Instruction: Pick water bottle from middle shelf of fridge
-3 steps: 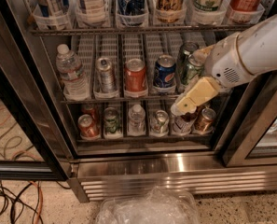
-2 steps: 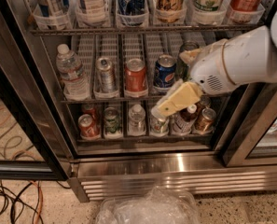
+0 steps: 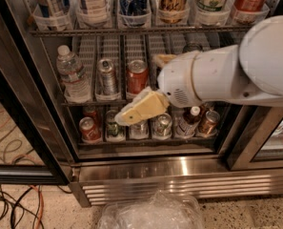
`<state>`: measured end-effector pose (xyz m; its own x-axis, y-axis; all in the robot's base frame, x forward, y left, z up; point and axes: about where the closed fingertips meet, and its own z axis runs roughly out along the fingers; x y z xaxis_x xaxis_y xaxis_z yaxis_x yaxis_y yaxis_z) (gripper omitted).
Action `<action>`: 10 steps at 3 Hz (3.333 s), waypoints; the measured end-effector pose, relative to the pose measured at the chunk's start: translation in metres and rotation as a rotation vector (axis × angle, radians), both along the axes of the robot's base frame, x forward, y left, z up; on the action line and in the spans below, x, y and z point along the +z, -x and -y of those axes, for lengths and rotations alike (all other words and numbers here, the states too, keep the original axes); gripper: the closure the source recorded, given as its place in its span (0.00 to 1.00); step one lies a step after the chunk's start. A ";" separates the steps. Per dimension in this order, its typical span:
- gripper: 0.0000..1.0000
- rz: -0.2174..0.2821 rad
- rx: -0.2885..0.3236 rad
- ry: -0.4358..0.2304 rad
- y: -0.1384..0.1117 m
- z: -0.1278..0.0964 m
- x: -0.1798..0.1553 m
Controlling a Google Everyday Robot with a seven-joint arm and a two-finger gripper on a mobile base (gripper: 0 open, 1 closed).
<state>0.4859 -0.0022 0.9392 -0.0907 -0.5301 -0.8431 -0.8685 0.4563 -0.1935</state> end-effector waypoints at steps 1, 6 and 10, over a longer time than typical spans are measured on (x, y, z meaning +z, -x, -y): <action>0.00 0.034 0.094 0.032 0.005 -0.036 0.015; 0.00 0.092 -0.122 -0.001 0.028 -0.115 -0.023; 0.00 -0.029 -0.414 -0.377 -0.024 -0.110 -0.060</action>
Offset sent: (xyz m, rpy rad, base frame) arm -0.0045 0.0300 0.0127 -0.0258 -0.0283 0.0794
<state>0.5097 0.1082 0.8792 -0.2528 -0.1078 -0.9615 -0.6049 0.7932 0.0701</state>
